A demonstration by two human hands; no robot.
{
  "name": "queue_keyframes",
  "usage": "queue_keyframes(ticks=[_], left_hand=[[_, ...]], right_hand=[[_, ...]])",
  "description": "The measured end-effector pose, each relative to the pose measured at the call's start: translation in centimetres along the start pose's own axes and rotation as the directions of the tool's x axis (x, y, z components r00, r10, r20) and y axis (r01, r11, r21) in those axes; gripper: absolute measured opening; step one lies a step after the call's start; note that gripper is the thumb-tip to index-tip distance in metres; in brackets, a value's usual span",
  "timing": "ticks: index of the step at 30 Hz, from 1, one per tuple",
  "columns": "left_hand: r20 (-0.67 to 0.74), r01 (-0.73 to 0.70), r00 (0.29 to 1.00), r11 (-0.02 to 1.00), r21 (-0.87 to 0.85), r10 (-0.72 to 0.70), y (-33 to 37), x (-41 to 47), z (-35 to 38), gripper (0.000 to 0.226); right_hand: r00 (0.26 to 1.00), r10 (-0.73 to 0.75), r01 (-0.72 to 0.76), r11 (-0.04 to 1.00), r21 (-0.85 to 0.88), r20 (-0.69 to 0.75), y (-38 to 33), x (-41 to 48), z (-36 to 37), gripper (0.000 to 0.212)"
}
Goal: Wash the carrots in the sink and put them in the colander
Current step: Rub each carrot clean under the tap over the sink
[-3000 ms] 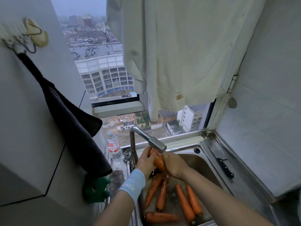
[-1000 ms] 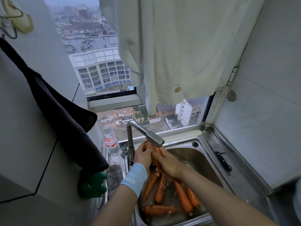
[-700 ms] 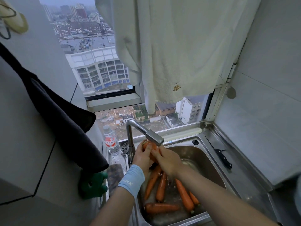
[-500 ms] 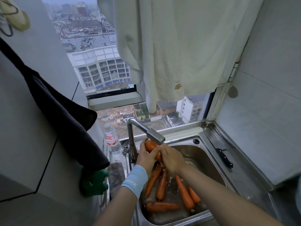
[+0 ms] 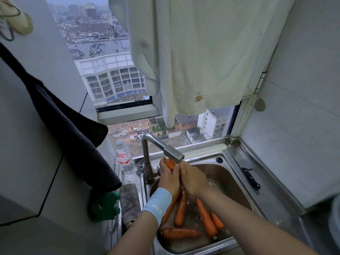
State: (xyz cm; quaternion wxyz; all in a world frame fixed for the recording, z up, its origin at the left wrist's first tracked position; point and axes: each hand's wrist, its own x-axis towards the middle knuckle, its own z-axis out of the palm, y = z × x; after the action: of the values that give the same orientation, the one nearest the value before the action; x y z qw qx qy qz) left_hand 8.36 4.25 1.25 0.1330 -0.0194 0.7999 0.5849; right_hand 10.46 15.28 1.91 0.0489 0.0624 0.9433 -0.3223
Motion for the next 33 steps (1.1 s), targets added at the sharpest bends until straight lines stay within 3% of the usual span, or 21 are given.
queue_keyframes(ticks=[3, 9, 14, 20, 22, 25, 27, 33], left_hand=[[0.043, -0.049, 0.998, 0.995, 0.081, 0.046, 0.1, -0.1, -0.4, 0.058], [-0.106, -0.071, 0.991, 0.988, 0.137, 0.086, 0.9, -0.1, -0.6, 0.032], [0.078, -0.090, 0.994, 0.981, 0.170, 0.078, 0.3, 0.4, -1.1, 0.036], [-0.091, -0.019, 0.996, 0.996, 0.084, 0.026, 1.4, 0.7, -0.6, 0.025], [-0.030, -0.030, 0.999, 0.997, 0.076, 0.033, 1.6, 0.7, -0.8, 0.025], [0.191, 0.009, 0.981, 1.000, 0.004, -0.009, 1.0, 0.5, -1.3, 0.024], [0.228, 0.027, 0.973, 0.999, 0.020, -0.031, 0.3, 0.7, -1.3, 0.028], [-0.031, 0.027, 0.999, 0.997, 0.067, -0.025, 1.0, 0.3, 0.2, 0.023]], right_hand=[[0.999, 0.042, -0.043, 0.998, 0.056, 0.004, -0.1, -0.2, 0.3, 0.043], [1.000, 0.019, -0.019, 1.000, 0.004, -0.003, -0.8, -0.3, 0.6, 0.047], [0.998, 0.060, -0.060, 0.996, 0.065, -0.004, -0.2, 0.1, -0.1, 0.046], [1.000, 0.007, -0.007, 1.000, 0.027, 0.020, -0.6, -0.5, -0.1, 0.048], [0.998, 0.049, -0.053, 0.993, 0.106, 0.037, 0.2, 0.1, -0.1, 0.049], [0.989, 0.113, -0.129, 0.973, 0.191, 0.094, 1.6, 0.9, -0.5, 0.049], [0.984, 0.110, -0.134, 0.975, 0.178, 0.139, 1.9, 0.8, -0.8, 0.047], [0.995, 0.061, -0.069, 0.991, 0.111, 0.080, 1.1, 0.0, -0.3, 0.053]])
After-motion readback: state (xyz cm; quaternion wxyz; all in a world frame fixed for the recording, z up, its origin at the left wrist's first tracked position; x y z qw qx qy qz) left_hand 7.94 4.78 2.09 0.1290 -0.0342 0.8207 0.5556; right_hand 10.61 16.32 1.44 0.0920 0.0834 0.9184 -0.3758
